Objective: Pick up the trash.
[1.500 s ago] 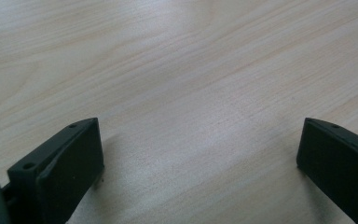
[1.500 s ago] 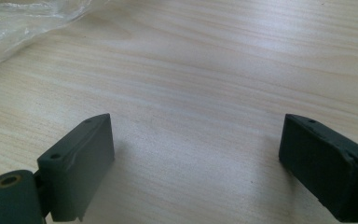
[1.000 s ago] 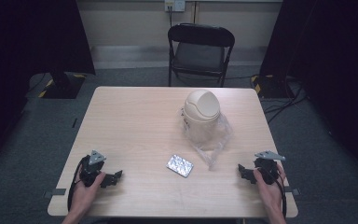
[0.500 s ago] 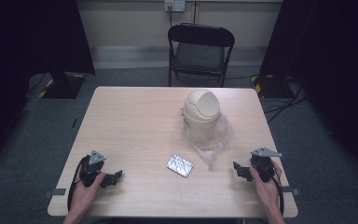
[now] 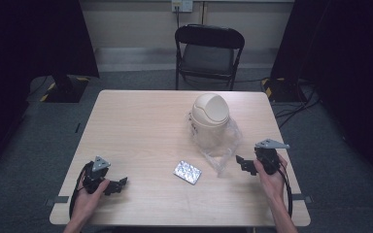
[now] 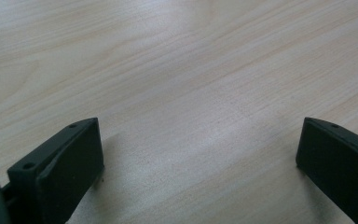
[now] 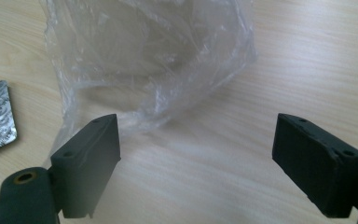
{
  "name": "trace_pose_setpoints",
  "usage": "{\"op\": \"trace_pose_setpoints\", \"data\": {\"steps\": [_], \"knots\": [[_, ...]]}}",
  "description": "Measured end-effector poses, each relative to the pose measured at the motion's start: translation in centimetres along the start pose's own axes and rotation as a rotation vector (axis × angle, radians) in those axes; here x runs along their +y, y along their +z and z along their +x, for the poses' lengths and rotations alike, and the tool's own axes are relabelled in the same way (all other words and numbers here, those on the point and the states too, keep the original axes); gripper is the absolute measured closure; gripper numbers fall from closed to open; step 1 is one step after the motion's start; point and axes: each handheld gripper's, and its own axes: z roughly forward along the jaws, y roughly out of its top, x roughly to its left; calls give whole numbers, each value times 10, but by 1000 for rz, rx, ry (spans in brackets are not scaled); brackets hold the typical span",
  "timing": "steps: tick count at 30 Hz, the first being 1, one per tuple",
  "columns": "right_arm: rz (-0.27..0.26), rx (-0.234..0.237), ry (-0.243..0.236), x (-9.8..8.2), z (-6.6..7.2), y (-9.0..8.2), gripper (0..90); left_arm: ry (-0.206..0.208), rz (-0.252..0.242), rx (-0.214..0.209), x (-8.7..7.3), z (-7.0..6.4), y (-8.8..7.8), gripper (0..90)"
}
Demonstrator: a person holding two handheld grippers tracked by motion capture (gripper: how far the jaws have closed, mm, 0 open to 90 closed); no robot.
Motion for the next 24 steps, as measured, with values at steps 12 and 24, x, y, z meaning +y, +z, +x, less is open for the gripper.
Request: {"op": "trace_pose_setpoints", "data": {"steps": [12,24], "knots": [[-31,48,-70,56,11,7,145,5,3,-2,0,0,0,0],[-67,58,-140,112,12,16,166,5,3,-2,0,0,0,0]]}}
